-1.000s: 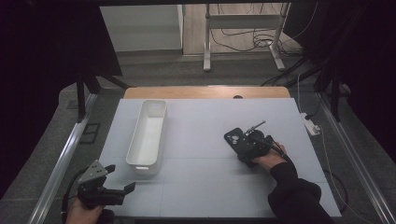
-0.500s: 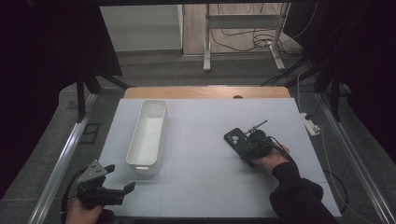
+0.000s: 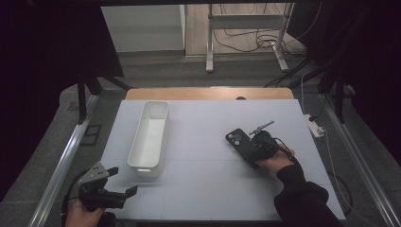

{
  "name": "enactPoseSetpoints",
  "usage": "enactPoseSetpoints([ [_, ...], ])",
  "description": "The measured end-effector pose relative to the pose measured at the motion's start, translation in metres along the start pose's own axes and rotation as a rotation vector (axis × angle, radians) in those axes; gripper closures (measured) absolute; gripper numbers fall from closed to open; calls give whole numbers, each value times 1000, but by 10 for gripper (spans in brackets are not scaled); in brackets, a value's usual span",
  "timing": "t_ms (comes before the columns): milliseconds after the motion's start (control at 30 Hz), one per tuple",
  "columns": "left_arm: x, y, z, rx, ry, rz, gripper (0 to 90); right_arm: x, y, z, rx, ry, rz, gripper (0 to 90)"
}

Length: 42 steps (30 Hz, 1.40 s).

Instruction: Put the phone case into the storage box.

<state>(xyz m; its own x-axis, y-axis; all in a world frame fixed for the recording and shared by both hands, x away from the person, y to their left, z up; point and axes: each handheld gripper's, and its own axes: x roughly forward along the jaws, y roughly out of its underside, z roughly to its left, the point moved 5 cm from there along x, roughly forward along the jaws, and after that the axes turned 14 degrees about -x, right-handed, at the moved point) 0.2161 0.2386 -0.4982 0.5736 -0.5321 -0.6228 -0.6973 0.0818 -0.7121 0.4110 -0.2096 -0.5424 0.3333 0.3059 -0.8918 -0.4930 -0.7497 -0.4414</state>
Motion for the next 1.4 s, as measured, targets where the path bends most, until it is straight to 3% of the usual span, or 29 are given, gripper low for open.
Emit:
enactPoseSetpoints([
  [367, 1, -12, -4, 35, 51, -64, 0, -17, -9, 13, -49, -50, -108, 147],
  [667, 11, -30, -14, 49, 149, -102, 0, -27, -10, 32, -111, -101, -158, 146],
  [1033, 31, -53, -32, 131, 226, -106, 0, -38, -12, 54, -164, -175, -216, 146],
  [1400, 51, -68, -45, 152, 287, -116, 0, -43, -12, 73, -205, -236, -265, 146],
])
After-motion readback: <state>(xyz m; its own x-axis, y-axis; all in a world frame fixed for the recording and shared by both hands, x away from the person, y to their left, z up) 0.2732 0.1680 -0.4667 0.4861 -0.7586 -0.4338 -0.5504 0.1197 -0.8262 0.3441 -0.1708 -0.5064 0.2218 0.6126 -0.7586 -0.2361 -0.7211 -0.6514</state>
